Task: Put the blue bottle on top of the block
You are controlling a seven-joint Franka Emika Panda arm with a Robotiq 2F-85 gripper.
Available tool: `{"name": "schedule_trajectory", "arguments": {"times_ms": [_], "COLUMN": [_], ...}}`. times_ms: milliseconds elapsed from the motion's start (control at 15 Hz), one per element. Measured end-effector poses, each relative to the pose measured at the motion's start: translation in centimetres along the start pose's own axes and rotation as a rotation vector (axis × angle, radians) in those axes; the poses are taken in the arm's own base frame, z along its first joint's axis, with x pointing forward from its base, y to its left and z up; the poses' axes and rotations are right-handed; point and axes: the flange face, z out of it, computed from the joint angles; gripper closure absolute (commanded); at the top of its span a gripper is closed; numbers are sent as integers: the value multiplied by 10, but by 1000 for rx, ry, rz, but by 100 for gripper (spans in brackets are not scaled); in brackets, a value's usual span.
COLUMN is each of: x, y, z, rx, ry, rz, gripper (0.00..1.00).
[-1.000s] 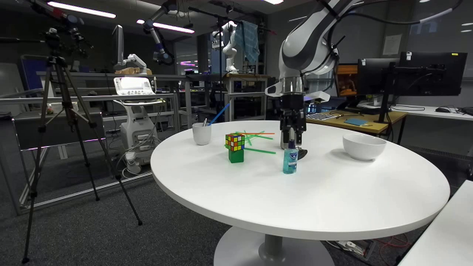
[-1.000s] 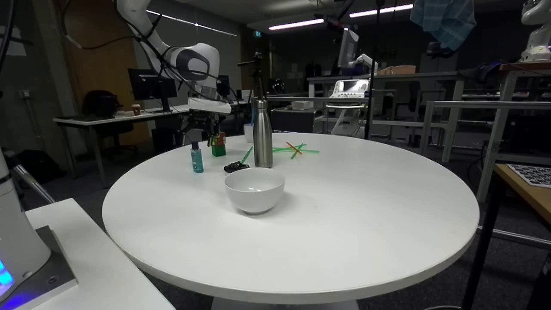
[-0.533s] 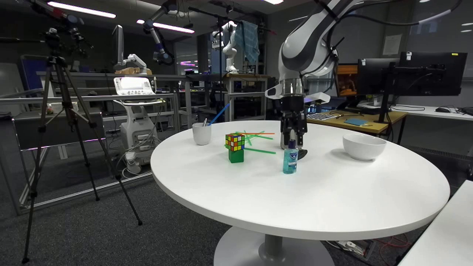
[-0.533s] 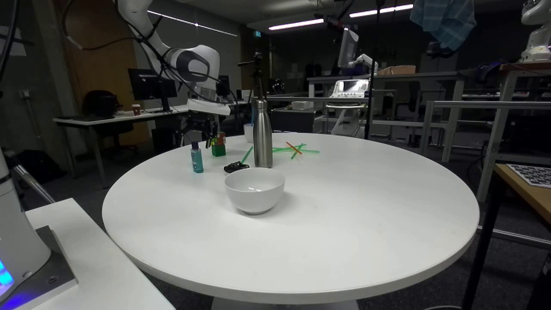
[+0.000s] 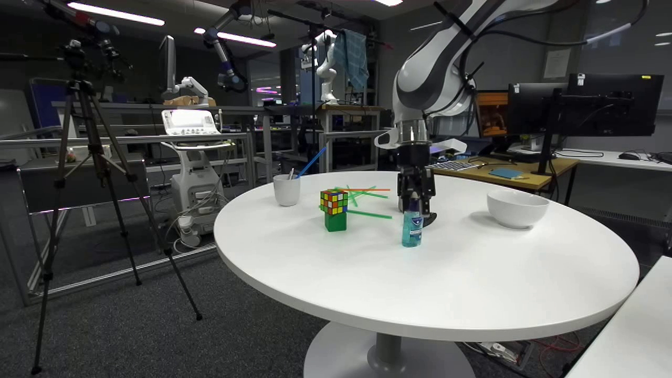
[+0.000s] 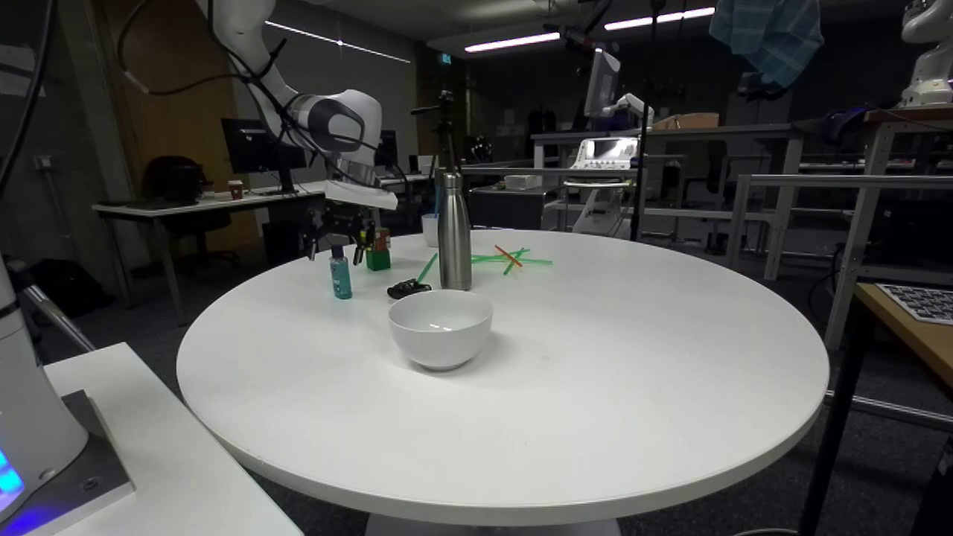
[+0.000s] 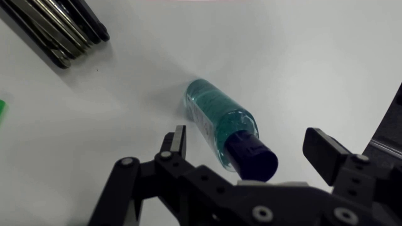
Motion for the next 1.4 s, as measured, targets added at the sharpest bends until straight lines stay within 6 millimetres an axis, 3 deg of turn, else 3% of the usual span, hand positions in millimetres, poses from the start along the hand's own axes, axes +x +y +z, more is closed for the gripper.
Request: {"name": "schedule_trajectory", "arguments": {"times_ms": [333, 400, 467, 667, 1067, 1133, 1400], "x": [2, 2, 2, 2, 2, 2, 2], "y": [2, 3, 3, 4, 8, 8, 8], "z": [7, 8, 8, 9, 10, 10, 10], "rx": [21, 27, 32, 40, 42, 41, 42], "ry": [-7, -9, -11, -13, -8, -8, -7], "rz": [-2, -3, -3, -6, -9, -9, -10], "gripper": [0, 6, 26, 36, 85, 90, 90]}}
